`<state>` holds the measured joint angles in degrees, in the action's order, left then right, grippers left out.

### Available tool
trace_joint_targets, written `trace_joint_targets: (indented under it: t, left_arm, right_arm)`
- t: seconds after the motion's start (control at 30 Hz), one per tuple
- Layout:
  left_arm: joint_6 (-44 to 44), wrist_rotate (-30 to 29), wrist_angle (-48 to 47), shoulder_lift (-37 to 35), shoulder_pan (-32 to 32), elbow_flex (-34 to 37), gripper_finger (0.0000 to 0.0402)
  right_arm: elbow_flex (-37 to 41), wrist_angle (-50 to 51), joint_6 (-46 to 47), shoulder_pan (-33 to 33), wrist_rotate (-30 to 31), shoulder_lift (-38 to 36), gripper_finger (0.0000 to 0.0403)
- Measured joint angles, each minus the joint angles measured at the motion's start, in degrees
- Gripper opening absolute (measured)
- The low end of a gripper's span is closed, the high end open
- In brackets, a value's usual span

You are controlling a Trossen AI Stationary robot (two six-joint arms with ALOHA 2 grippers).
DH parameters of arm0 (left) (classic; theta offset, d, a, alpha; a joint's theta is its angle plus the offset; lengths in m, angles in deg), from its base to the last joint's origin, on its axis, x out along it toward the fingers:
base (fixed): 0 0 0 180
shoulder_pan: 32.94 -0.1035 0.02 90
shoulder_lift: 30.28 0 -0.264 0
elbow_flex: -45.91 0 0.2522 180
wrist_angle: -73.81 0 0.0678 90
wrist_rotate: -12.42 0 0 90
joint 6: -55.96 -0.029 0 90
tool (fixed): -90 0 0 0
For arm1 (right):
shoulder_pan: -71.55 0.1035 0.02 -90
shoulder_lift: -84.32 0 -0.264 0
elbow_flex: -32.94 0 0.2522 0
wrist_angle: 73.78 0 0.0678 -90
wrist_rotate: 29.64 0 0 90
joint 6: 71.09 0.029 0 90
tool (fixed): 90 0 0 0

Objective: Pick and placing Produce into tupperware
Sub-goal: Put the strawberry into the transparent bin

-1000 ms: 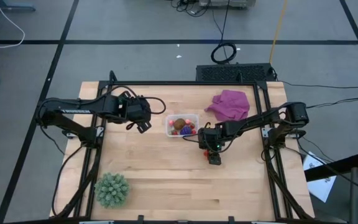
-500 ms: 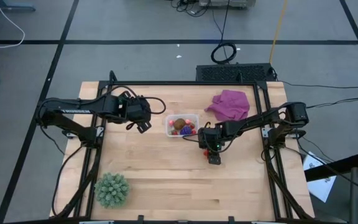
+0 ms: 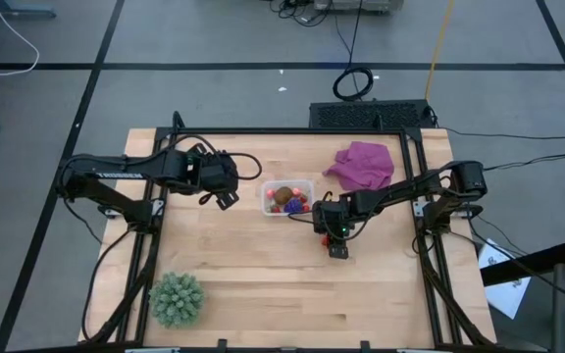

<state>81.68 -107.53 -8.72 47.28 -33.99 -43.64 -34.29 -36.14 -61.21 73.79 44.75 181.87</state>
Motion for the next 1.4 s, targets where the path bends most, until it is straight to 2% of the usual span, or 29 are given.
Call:
trace_joint_targets:
  t: [0.27,0.67,0.8,0.97,1.4]
  left_arm:
    - [0.0,0.0,-0.02,0.0,0.0,0.0,0.0257]
    - [0.0,0.04,-0.02,0.0,0.01,-0.02,0.0257]
    - [-0.01,0.02,-0.02,0.0,0.01,-0.02,0.0257]
    - [-0.61,0.02,-0.02,0.0,0.01,-0.02,0.0257]
    - [-1.46,0.0,0.02,0.04,0.01,-0.02,0.0257]
  right_arm:
    - [-1.81,1.43,1.13,-0.28,0.78,0.28,0.0144]
    - [-12.7,7.99,-3.05,-0.3,0.85,0.21,0.0143]
    - [-16.99,10.01,-6.88,-1.26,3.73,0.2,0.0143]
    - [-21.14,10.24,-11.88,-4.01,6.9,0.08,0.0143]
    - [-21.27,5.96,-15.07,-14.08,6.58,3.41,0.0149]
